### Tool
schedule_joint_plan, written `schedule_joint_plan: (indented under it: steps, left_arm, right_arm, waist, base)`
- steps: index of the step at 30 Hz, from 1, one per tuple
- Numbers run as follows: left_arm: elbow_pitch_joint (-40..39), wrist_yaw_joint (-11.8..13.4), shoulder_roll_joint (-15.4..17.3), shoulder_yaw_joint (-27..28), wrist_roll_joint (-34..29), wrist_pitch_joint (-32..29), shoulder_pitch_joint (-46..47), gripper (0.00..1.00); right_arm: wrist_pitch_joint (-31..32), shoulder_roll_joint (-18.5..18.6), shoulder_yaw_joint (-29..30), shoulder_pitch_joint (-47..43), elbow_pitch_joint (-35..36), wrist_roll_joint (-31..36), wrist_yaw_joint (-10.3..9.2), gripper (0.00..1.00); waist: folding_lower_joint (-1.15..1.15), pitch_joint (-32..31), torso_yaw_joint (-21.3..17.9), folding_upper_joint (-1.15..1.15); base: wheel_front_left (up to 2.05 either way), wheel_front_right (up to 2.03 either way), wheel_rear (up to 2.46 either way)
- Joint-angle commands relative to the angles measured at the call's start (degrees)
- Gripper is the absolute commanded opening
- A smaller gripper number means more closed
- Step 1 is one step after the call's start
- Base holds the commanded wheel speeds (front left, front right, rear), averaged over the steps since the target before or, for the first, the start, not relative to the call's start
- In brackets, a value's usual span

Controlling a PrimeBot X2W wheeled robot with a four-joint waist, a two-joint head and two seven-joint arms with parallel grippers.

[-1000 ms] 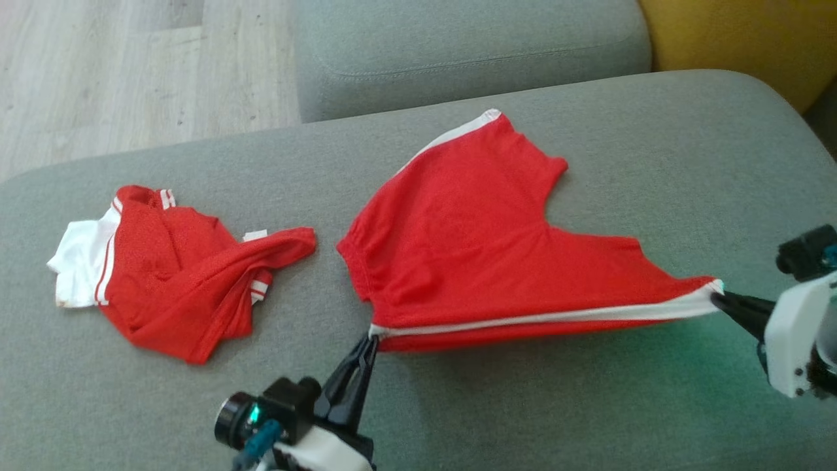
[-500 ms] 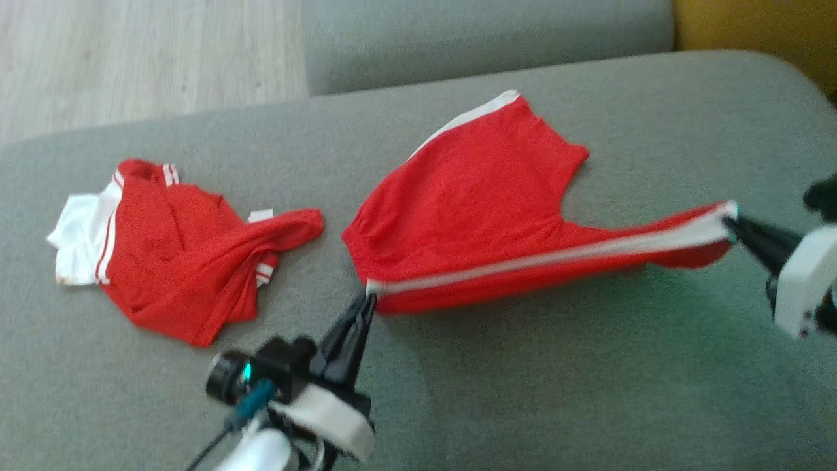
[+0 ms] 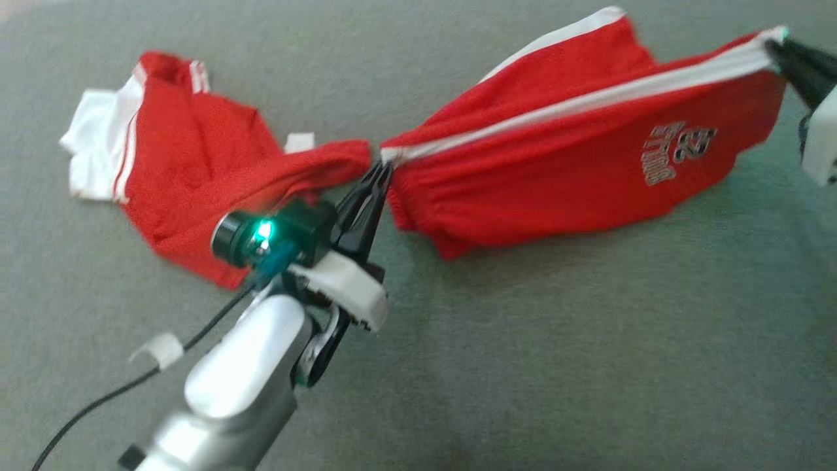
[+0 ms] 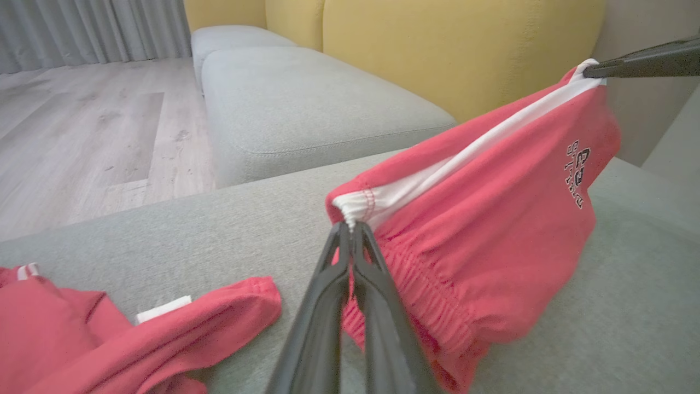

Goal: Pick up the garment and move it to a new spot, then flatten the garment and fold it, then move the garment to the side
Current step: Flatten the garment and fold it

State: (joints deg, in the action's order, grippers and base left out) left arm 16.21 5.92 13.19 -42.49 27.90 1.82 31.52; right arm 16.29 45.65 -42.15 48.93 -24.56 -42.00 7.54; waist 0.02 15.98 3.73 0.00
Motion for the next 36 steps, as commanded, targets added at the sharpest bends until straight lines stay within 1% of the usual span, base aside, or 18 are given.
schedule_joint_plan:
  steps: [1,5,6,8,11,15,16,17,18,19,20,21,23,26,29,33,36]
  left_arm:
    - [0.2,-0.4,0.2,1.9,-0.4,0.1,3.3,0.0]
    - [4.1,-1.3,-2.1,1.4,-0.5,1.0,6.5,0.0]
    - [4.1,-1.3,-2.1,1.4,-0.5,1.0,6.5,0.0]
    - [6.0,-1.4,-3.3,1.6,-0.2,1.6,7.8,0.0]
    - [8.8,-1.9,-5.2,1.5,0.1,2.6,9.7,0.0]
    - [12.0,-2.5,-6.8,1.1,0.0,4.0,12.0,0.0]
    - [12.8,-2.7,-7.1,0.9,0.0,4.2,12.5,0.0]
    - [13.5,-2.9,-7.4,0.8,0.1,4.4,13.0,0.17]
    - [14.2,-2.9,-7.7,0.7,0.1,4.7,13.4,0.73]
    - [14.8,-3.0,-7.9,0.6,0.1,5.0,13.8,1.0]
    - [15.4,-2.9,-8.1,0.5,0.1,5.4,14.1,1.0]
    - [16.3,-2.8,-8.3,0.7,0.3,6.3,14.5,1.0]
    - [17.0,-2.3,-8.4,1.2,0.5,7.6,14.6,1.0]
    - [17.0,-1.3,-7.8,2.8,0.9,9.8,14.5,1.0]
    - [15.7,-0.3,-6.8,5.4,2.1,11.6,13.4,1.0]
    - [12.1,0.9,-5.0,8.9,2.9,12.8,11.0,1.0]
    - [8.6,2.0,-3.5,11.2,2.7,13.1,8.1,1.0]
  right_arm:
    - [0.1,0.9,-0.2,2.3,-0.4,0.9,-0.05,0.0]
    - [-0.4,0.1,-2.1,6.6,-4.4,1.9,-0.05,0.0]
    - [-0.4,0.1,-2.1,6.6,-4.4,1.9,-0.05,0.0]
    - [-0.9,-0.5,-2.8,8.5,-6.5,2.1,-0.05,0.0]
    - [-2.1,-1.1,-4.2,10.7,-9.4,2.4,-0.05,0.0]
    - [-4.3,-1.5,-6.0,13.6,-12.9,3.0,-0.05,0.0]
    - [-5.6,-1.6,-6.3,14.4,-13.8,3.6,-0.05,0.1]
    - [-6.9,-1.8,-6.4,15.2,-14.9,4.0,-0.05,1.0]
    - [-7.5,-2.2,-6.4,15.8,-16.3,4.1,-0.05,1.0]
    - [-8.5,-2.6,-6.7,16.3,-17.3,4.4,-0.05,1.0]
    - [-9.7,-3.0,-6.8,16.9,-18.4,4.7,-0.05,1.0]
    - [-12.9,-4.0,-6.6,17.6,-20.4,4.9,-0.05,1.0]
    - [-16.1,-5.2,-6.2,17.7,-22.4,4.7,-0.05,1.0]
    - [-20.9,-6.8,-5.3,17.0,-25.1,3.9,-0.05,1.0]
    - [-26.0,-8.8,-3.7,15.5,-26.6,2.2,-0.05,1.0]
    - [-30.1,-10.9,-1.2,13.1,-26.8,1.1,-0.05,1.0]
    - [-31.1,-12.4,1.9,10.5,-25.7,1.2,-0.05,1.0]
  waist:
    - [-0.02,3.8,3.9,0.0]
    - [-0.02,6.1,6.1,0.0]
    - [-0.02,6.1,6.1,0.0]
    - [-0.02,7.2,7.0,0.0]
    - [-0.02,8.3,8.2,0.0]
    - [-0.02,9.7,9.2,0.0]
    - [-0.02,10.0,9.3,0.0]
    - [-0.02,10.3,9.5,0.0]
    - [-0.02,10.5,9.6,0.0]
    - [-0.02,10.6,9.6,0.0]
    - [-0.02,10.6,9.6,0.0]
    - [-0.02,10.2,9.3,0.0]
    - [-0.02,9.4,8.8,0.0]
    - [-0.02,7.6,7.6,0.0]
    - [-0.02,5.0,6.0,0.0]
    - [-0.02,1.3,3.6,0.0]
    - [-0.02,-1.4,1.9,0.0]
  base:
    - [0.0,0.0,0.0]
    - [0.0,0.0,0.0]
    - [0.0,0.0,0.0]
    - [0.0,0.0,0.0]
    - [0.0,0.0,0.0]
    - [0.0,0.0,0.0]
    - [0.0,0.0,0.0]
    - [0.0,0.0,0.0]
    - [0.0,0.0,0.0]
    - [0.0,0.0,0.0]
    - [0.0,0.0,0.0]
    - [0.0,0.0,0.0]
    - [0.0,0.0,0.0]
    - [0.0,0.0,0.0]
    - [0.0,0.0,0.0]
    - [0.0,0.0,0.0]
    - [0.0,0.0,0.0]
